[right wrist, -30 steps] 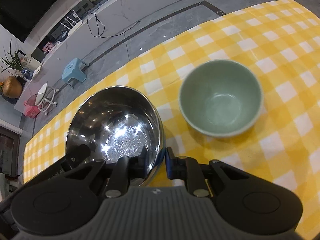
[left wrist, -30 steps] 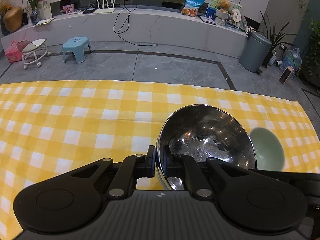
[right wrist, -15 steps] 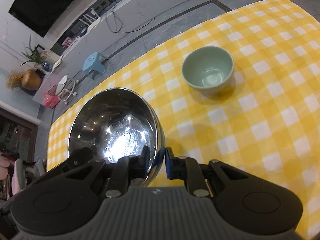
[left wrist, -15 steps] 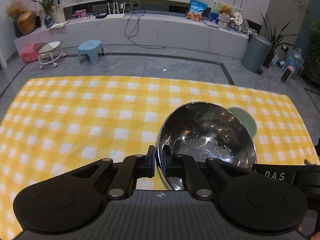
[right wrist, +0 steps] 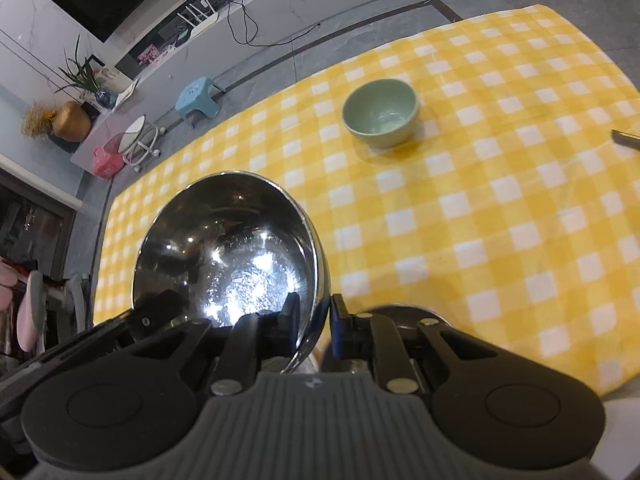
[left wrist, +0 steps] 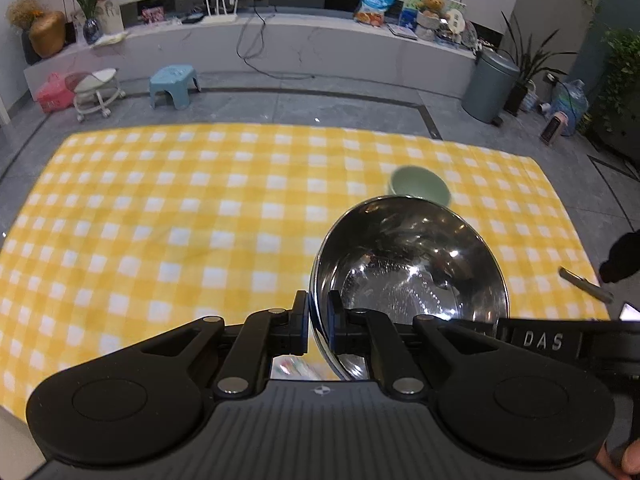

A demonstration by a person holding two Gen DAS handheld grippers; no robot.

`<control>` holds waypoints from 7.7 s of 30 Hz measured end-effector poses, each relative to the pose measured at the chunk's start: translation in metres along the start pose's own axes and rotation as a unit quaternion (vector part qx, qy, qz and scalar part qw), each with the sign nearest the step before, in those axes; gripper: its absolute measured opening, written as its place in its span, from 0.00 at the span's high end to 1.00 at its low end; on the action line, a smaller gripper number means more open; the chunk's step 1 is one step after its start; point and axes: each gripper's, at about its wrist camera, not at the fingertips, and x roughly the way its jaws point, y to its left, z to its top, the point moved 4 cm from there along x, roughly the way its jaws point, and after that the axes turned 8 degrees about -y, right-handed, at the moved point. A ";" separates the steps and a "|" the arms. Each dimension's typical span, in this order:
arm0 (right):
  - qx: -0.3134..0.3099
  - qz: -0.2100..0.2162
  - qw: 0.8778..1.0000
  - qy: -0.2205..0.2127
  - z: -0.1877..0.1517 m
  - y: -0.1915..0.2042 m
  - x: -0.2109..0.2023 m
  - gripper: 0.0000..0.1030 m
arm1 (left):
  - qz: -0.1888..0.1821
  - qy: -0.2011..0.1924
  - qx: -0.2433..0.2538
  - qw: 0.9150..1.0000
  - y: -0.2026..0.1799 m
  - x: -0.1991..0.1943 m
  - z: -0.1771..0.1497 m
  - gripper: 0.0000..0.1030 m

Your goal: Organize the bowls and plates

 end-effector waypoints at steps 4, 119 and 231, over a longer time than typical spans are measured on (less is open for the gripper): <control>-0.006 -0.009 1.000 0.013 -0.008 -0.014 -0.009 0.87 | -0.012 0.023 -0.023 0.999 -0.006 0.000 -0.017 0.91; 0.109 0.024 0.987 -0.118 0.130 -0.120 0.158 0.59 | -0.148 0.004 -0.037 0.988 -0.055 0.231 0.075 0.50; -0.051 -0.046 0.997 0.034 -0.043 -0.074 0.015 0.89 | -0.043 0.124 0.136 0.982 -0.071 0.056 -0.075 0.90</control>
